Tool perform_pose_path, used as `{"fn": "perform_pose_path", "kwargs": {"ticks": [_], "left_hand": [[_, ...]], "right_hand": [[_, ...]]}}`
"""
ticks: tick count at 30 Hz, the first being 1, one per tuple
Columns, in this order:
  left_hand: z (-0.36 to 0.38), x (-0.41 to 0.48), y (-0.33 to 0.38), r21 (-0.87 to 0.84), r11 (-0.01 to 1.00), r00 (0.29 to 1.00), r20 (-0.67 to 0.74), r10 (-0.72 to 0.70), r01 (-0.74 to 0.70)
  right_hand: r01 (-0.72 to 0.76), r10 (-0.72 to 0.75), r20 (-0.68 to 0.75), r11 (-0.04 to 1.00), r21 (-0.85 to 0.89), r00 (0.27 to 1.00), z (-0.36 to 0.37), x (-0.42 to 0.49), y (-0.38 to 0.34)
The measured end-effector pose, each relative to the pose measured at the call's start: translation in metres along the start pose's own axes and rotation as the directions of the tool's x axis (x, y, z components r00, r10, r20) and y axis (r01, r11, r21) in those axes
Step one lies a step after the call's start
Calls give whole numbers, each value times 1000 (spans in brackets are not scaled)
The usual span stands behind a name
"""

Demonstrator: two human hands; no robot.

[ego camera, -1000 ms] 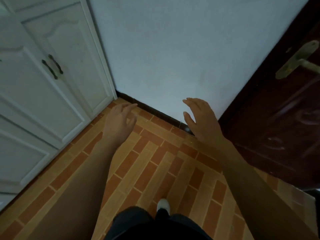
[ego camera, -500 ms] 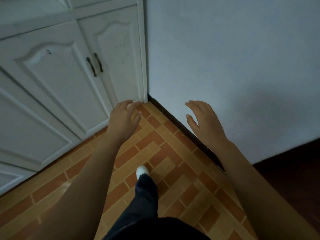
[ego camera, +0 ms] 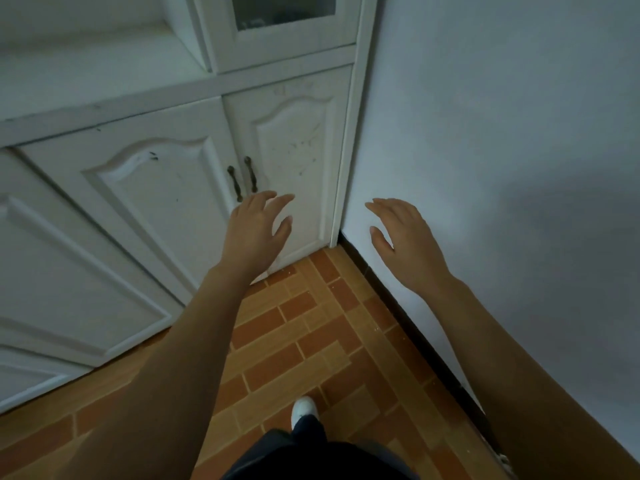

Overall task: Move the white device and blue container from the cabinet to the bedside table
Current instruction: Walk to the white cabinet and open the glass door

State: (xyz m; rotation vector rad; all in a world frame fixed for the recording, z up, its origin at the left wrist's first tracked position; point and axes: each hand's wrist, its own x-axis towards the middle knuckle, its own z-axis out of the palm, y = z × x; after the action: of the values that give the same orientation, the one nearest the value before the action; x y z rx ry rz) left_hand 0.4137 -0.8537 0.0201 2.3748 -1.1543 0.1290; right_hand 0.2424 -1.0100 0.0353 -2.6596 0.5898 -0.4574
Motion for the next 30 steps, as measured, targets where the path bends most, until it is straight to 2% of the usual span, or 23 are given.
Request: {"fn": "perform_pose_path", "kwargs": {"ticks": [8, 16, 22, 30], "left_hand": [[-21, 14, -49, 54, 986, 986, -63, -153, 156], [-55, 11, -75, 134, 946, 947, -174, -270, 294], [-82, 44, -70, 167, 939, 931, -266, -252, 301], [-133, 115, -48, 225, 947, 897, -427, -116, 230]], "right_hand": [[185, -187, 62, 982, 36, 980, 27, 73, -20], [367, -375, 121, 927, 83, 919, 41, 124, -56], [450, -457, 60, 887, 99, 887, 19, 165, -68], [552, -538, -150, 831, 74, 829, -52, 233, -91]]}}
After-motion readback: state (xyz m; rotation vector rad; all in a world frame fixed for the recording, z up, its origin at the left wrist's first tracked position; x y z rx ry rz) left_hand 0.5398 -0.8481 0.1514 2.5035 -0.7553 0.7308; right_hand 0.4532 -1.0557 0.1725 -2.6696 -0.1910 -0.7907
